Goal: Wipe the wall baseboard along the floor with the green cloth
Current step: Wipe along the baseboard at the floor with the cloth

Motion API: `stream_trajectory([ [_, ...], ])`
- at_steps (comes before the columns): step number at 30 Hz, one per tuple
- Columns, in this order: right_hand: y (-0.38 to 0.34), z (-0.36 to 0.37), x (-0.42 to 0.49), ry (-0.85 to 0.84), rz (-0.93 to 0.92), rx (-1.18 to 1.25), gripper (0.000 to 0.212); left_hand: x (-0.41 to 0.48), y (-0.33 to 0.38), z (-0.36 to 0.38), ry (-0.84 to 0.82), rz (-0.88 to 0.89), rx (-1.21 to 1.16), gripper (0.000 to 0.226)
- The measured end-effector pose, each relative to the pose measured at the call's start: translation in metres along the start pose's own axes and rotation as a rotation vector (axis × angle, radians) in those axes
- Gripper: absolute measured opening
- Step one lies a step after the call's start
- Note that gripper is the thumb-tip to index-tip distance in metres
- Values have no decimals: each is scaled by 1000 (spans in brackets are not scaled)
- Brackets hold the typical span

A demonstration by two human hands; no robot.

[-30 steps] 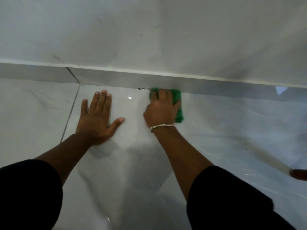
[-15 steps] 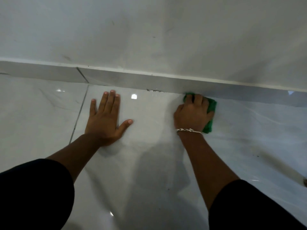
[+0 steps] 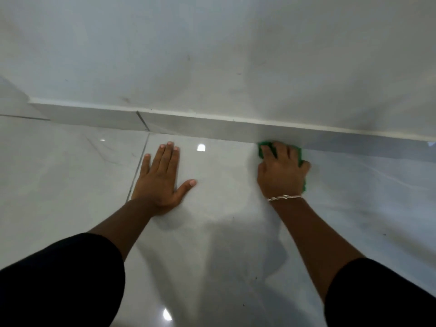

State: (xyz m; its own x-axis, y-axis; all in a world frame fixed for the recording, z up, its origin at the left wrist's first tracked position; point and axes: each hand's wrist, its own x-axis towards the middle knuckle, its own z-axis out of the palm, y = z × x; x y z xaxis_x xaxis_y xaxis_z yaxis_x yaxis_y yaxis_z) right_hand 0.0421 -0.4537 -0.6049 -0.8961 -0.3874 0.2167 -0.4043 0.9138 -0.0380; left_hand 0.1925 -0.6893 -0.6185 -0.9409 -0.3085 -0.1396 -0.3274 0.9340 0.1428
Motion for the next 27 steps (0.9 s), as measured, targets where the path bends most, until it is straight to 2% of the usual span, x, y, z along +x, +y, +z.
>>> stream_trajectory([
  [2,3,1,-2,-20,98,1,39,-2,-1,1,16,-4,11,98],
  [5,-42,-1,1,-55,295,41,45,0,-2,2,27,-8,17,97],
  [6,-60,-2,2,-85,292,68,47,1,-3,4,34,-2,15,96],
  [11,-120,1,3,-142,16,157,52,4,-7,8,39,12,37,96],
  [15,-82,2,12,-133,-235,136,48,3,-8,6,25,6,32,96],
  [16,-65,1,14,-123,-244,123,46,3,-8,6,28,7,27,96],
  [19,-12,0,11,-66,-112,47,44,1,-9,5,31,17,22,95],
  [22,39,-2,5,-79,9,2,45,1,-8,5,31,22,25,96],
  [24,42,-6,6,-127,143,27,45,1,-8,4,25,21,25,96],
  [27,4,-10,9,-172,369,80,49,2,-6,3,20,19,32,97],
])
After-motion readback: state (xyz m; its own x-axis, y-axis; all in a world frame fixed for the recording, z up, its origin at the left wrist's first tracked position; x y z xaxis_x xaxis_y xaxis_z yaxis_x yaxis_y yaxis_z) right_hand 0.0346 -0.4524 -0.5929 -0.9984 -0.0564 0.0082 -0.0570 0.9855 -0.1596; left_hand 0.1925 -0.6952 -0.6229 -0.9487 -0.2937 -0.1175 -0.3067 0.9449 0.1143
